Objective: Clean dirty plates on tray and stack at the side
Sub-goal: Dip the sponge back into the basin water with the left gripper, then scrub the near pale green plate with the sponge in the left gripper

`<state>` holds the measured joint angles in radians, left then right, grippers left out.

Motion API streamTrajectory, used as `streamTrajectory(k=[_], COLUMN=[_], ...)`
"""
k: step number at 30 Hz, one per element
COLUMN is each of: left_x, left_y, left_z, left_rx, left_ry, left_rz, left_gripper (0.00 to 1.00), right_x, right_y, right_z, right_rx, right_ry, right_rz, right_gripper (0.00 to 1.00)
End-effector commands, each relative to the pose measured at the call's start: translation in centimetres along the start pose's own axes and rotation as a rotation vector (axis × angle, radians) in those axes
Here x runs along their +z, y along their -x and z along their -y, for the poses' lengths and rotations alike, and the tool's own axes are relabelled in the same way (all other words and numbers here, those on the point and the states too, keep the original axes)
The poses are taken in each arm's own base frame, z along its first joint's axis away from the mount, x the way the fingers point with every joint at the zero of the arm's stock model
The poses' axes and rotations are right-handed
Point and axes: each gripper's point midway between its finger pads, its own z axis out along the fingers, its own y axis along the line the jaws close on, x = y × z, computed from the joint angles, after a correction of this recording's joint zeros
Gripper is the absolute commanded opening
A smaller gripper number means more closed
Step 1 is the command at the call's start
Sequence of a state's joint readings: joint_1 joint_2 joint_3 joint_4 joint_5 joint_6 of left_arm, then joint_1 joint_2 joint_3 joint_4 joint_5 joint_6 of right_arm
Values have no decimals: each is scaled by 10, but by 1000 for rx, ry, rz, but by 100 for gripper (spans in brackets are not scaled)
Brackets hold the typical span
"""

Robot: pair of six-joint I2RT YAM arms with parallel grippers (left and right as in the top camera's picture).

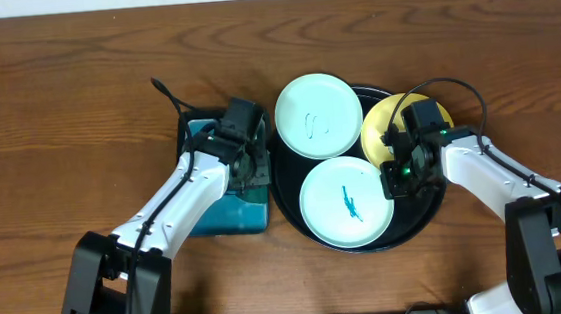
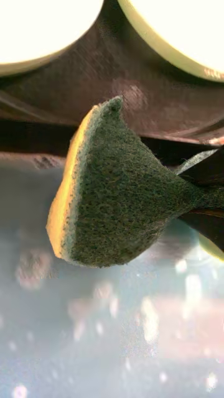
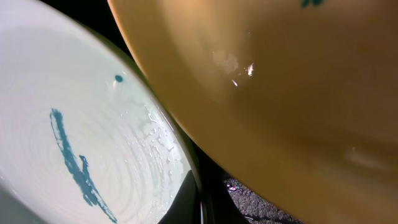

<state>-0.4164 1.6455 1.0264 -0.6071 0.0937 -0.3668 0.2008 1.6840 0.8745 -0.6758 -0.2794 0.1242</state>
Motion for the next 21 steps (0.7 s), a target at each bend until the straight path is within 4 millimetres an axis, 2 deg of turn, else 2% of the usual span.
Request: streamTrajectory(k=[1,5,7,10,15,17,21], left_x=[-28,-62,-69,-69,-69,-67,-52], left_y=[16,36,39,37,29,25,0], left_z=[-1,9,16,32,80,90,128], left_rx=[36,84,87,96,165,184,256], left_ry=[40,2,-33,-125,-308,-320,-349], left_rz=[65,157,181,163,136,132,85], left_gripper=[7,8,7,7,7,7,8], right_x=[4,4,4,4,4,4,5], right_y=[-2,-2,-2,-2,-3,-3,-4], right_z=[5,5,5,5,5,5,-4], right_rx=[-2,-2,-2,-2,-2,-2,-15], right_ry=[-38,-38,-38,-38,-37,-37,-10], right_rz=[-18,-18,-18,-18,-19,-19,-24], right_gripper=[1,1,1,1,1,1,1])
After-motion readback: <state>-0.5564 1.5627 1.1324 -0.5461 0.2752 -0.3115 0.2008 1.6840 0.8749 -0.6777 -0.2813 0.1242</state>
